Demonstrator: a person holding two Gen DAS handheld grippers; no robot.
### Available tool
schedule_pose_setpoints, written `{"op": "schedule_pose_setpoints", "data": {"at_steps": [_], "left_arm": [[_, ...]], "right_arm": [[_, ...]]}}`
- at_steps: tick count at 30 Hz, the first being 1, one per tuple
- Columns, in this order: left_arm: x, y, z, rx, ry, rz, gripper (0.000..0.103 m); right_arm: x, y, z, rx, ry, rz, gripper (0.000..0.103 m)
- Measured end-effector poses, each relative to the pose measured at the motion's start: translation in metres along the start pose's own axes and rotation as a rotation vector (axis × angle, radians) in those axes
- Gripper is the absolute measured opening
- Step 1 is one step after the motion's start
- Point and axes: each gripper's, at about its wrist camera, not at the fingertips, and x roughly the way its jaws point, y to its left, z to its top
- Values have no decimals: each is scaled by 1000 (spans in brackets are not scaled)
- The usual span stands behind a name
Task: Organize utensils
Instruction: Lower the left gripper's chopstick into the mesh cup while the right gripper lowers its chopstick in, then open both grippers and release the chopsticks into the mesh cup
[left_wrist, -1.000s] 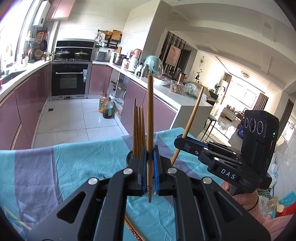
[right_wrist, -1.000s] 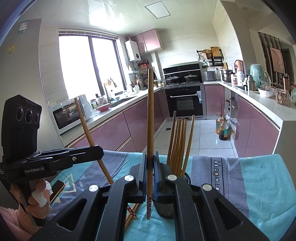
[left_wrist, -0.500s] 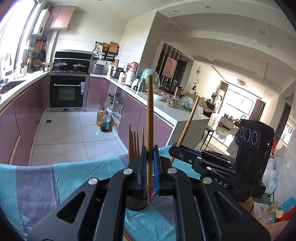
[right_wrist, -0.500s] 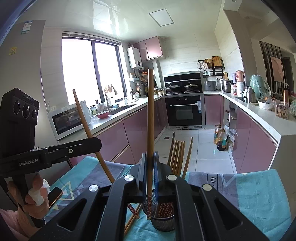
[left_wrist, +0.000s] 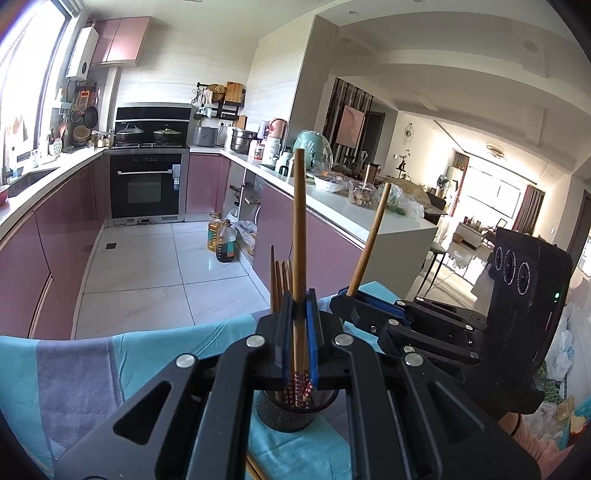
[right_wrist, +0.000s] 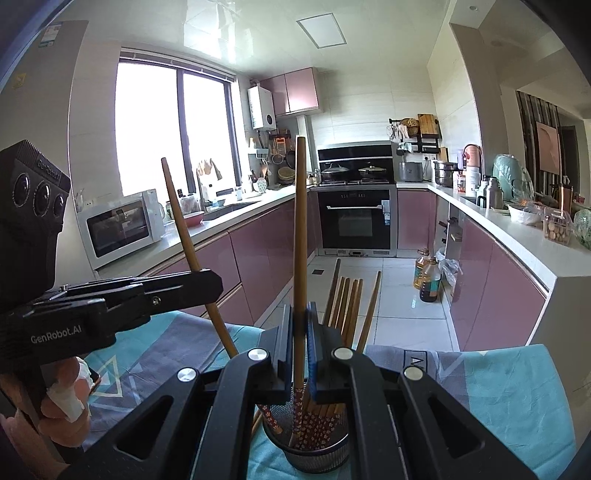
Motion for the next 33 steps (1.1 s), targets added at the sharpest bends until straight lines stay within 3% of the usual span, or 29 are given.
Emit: {"op": "schedule_pose_setpoints", "data": {"at_steps": [16, 33], "left_arm": [[52, -2, -30, 61, 213, 4, 7], [91, 8, -35, 14, 278, -11, 8]], "right_arm": [[37, -13, -29, 62, 170, 2, 6], [48, -32, -34, 140, 193, 15, 8]]}}
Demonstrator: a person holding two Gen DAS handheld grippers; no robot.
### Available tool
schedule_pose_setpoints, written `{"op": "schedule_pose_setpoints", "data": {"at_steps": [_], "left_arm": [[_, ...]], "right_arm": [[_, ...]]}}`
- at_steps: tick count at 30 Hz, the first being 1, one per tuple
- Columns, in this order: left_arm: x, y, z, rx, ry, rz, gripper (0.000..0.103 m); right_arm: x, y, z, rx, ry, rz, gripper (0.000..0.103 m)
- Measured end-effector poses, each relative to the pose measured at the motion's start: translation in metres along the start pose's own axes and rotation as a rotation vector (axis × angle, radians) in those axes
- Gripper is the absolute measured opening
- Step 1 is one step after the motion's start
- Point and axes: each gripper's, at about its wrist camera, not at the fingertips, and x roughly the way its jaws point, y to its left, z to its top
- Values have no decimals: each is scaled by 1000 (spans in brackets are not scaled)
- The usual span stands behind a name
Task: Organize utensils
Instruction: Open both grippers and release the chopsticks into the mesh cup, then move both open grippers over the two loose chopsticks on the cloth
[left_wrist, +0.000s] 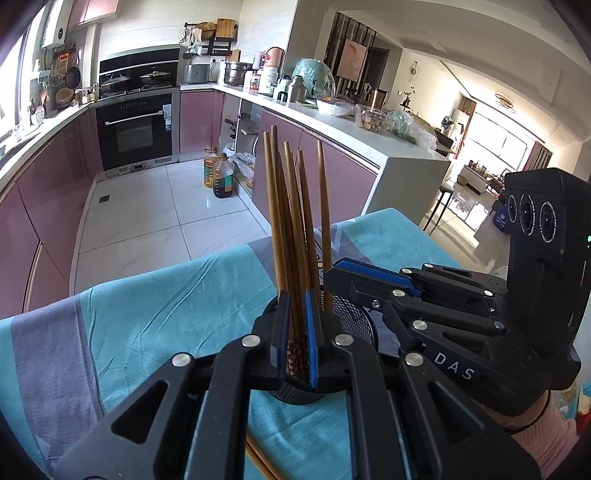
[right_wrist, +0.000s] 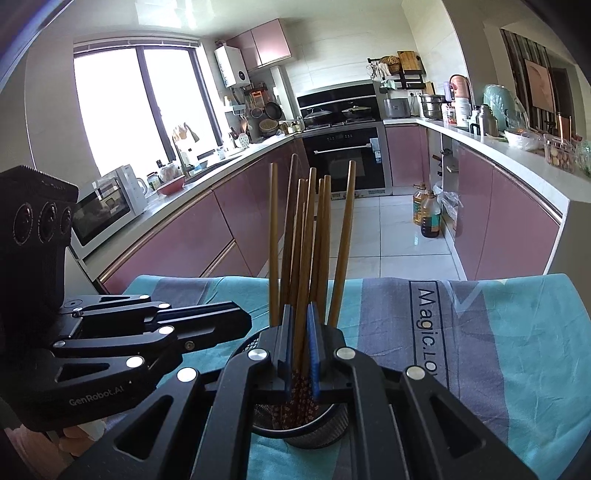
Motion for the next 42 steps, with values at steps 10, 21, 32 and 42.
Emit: {"op": "schedule_pose_setpoints", "data": {"at_steps": [10, 21, 32, 42], "left_arm": [[-22, 10, -17, -19, -74, 20, 26], [-83, 28, -66, -33, -227, 191, 97], [-90, 58, -123, -120, -143, 312, 97], [-73, 71, -147, -162, -55, 333, 97]], "right_arm": [[-19, 7, -12, -5, -22, 38, 23], [-48, 46, -51, -91, -21, 121, 60], [9, 62, -106, -66, 198, 98, 64], [25, 75, -118, -102, 251, 35, 54]]}}
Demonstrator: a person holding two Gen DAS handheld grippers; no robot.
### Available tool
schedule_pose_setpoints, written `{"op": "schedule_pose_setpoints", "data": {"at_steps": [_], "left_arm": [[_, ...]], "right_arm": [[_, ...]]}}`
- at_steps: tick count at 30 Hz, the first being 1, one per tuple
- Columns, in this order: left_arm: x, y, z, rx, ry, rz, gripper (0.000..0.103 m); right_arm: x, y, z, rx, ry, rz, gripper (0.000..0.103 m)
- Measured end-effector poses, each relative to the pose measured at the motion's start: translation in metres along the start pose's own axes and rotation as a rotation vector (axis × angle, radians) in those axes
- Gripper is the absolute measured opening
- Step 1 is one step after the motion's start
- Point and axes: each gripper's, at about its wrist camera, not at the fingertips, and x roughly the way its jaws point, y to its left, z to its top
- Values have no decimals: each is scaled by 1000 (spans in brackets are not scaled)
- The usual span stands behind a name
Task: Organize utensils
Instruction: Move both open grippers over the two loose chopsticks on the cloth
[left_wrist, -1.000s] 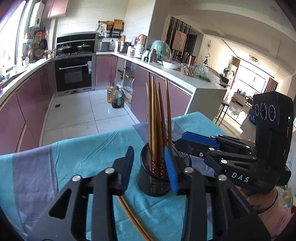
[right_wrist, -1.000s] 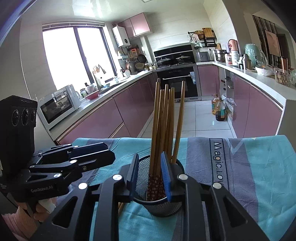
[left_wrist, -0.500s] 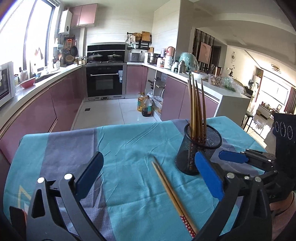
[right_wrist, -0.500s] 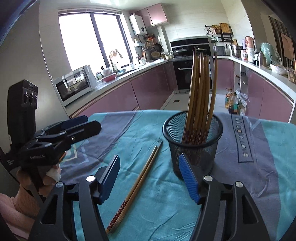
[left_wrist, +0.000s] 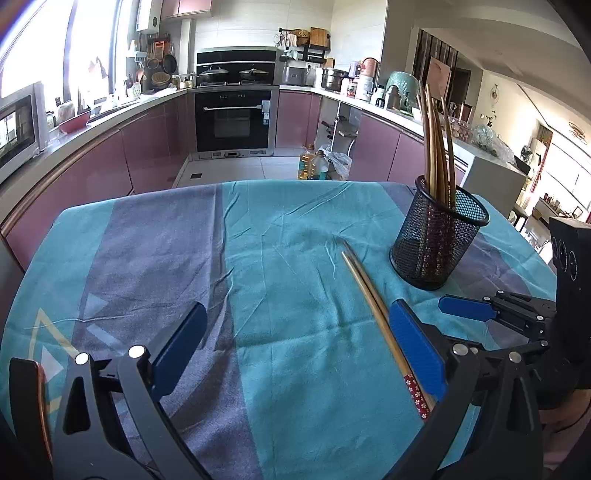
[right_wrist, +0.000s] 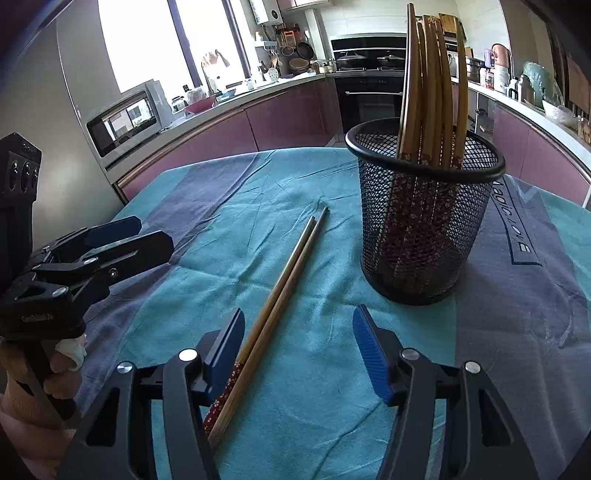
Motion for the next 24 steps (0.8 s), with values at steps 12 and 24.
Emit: {"op": "schedule_pose_setpoints", "data": {"at_steps": [12, 24], "left_arm": [[9, -2, -8, 6, 42, -8, 89], [19, -10, -7, 28, 65, -27, 84]], "right_arm": [[13, 7, 2, -26, 27, -30, 44], [18, 1, 2, 8, 54, -27, 34]]}}
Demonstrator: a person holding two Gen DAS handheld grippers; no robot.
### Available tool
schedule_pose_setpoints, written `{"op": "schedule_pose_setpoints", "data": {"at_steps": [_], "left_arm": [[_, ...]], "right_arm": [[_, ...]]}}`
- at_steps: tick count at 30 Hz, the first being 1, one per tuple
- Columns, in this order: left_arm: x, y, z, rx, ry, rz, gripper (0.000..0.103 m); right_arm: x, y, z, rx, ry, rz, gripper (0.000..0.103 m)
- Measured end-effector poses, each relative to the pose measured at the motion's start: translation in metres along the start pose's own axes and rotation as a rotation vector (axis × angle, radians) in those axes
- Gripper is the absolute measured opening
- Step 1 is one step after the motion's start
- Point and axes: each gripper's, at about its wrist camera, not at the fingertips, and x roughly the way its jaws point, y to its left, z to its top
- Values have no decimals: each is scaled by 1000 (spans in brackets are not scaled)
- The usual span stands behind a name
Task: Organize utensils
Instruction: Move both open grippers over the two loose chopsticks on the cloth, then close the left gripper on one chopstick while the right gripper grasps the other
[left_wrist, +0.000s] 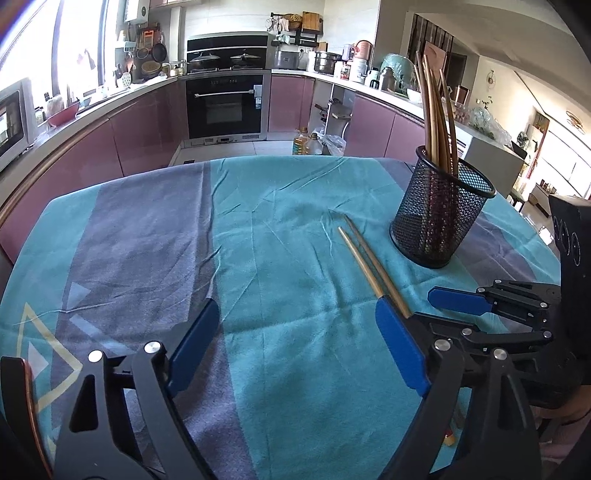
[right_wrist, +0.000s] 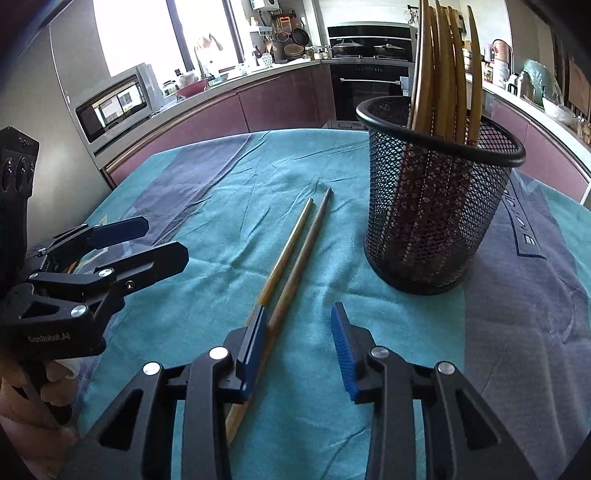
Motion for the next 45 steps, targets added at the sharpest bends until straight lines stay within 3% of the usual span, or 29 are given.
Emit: {"op": "schedule_pose_setpoints", "data": {"at_steps": [16, 28, 45], "left_arm": [[48, -33, 6, 58, 133, -82, 66], [57, -48, 9, 94, 149, -81, 60], [51, -32, 5, 1, 151, -118, 22]], "right_arm": [[-9, -26, -5, 64, 4, 34, 25], [-11, -31, -6, 75, -7, 55, 26], [-2, -11, 8, 4, -15, 38, 26]]}}
